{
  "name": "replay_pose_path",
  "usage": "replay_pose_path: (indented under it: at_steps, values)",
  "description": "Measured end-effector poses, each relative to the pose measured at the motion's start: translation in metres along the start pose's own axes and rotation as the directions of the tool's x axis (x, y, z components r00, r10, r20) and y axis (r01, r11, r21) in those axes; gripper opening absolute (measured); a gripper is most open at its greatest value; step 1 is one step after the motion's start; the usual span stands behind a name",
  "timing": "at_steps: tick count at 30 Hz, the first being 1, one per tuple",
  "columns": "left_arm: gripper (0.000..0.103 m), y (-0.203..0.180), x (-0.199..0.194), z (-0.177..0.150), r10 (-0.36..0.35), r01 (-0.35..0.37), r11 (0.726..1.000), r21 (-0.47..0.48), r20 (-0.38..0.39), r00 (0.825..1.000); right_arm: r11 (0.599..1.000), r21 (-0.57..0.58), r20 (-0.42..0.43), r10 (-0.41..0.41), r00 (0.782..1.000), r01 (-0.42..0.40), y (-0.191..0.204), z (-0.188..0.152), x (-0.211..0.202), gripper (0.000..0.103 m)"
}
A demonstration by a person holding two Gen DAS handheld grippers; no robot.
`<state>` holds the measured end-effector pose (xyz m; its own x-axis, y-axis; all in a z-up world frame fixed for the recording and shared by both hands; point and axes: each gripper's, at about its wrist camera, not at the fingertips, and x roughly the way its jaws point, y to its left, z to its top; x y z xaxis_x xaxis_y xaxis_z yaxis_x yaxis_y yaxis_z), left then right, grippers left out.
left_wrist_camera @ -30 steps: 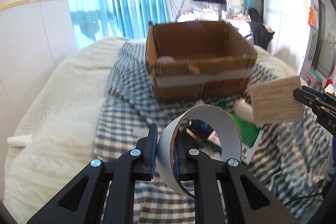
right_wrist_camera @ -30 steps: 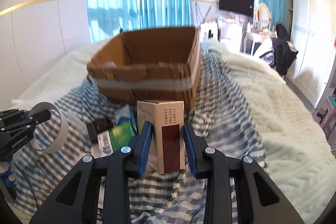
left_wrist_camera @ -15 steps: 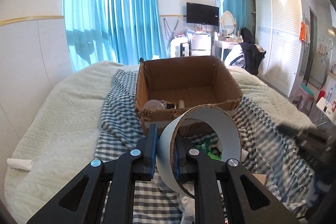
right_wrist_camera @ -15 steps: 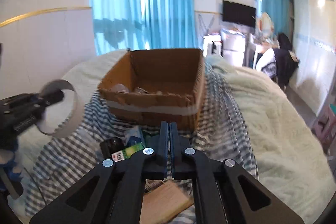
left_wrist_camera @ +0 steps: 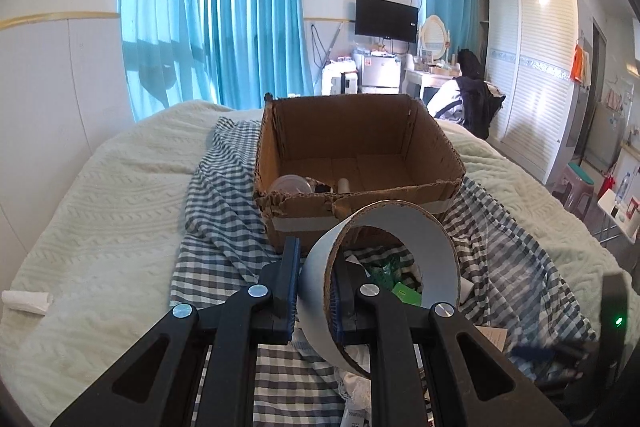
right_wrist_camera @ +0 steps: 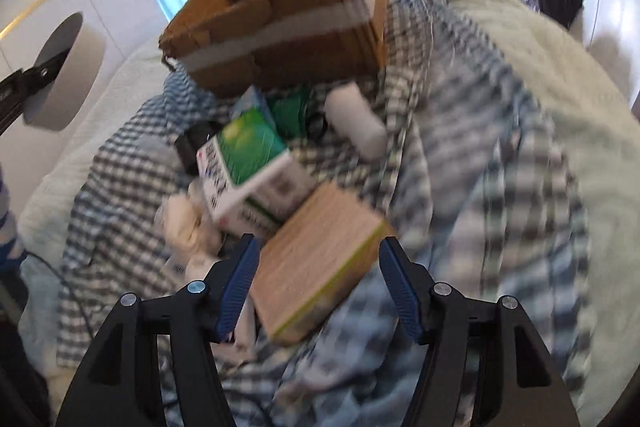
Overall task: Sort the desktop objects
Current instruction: 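Lift the tape roll toward the box while the right gripper regrasps the medicine box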
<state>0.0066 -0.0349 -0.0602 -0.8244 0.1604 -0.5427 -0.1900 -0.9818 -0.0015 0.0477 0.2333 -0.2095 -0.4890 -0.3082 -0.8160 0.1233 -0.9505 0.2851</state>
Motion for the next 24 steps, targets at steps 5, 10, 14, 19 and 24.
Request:
replay_pose_path:
  at_steps: [5, 10, 14, 19, 24]
  values:
    - [0.013, -0.002, 0.010, 0.002, -0.013, 0.013, 1.000, -0.007, -0.012, 1.000, 0.998, 0.068, -0.140, -0.003, 0.990, 0.013, -0.009, 0.000, 0.043, 0.064]
    - [0.013, -0.004, 0.020, 0.008, -0.024, 0.024, 1.000, -0.020, -0.018, 1.000, 0.995, 0.095, -0.132, 0.032, 0.991, -0.019, -0.013, 0.013, 0.062, 0.046]
    - [0.013, -0.006, 0.028, 0.014, -0.030, 0.029, 0.999, -0.022, -0.018, 0.999, 0.991, 0.103, -0.091, 0.095, 0.991, -0.086, -0.011, 0.016, 0.060, 0.023]
    - [0.013, -0.005, 0.037, 0.023, -0.045, 0.044, 0.998, -0.039, -0.017, 0.999, 0.967, 0.213, -0.151, 0.177, 0.973, -0.143, -0.026, 0.019, 0.089, 0.050]
    - [0.013, -0.005, 0.039, 0.029, -0.045, 0.045, 0.998, -0.036, -0.007, 0.999, 0.980, 0.165, -0.129, 0.131, 0.983, -0.109, -0.007, 0.029, 0.108, 0.074]
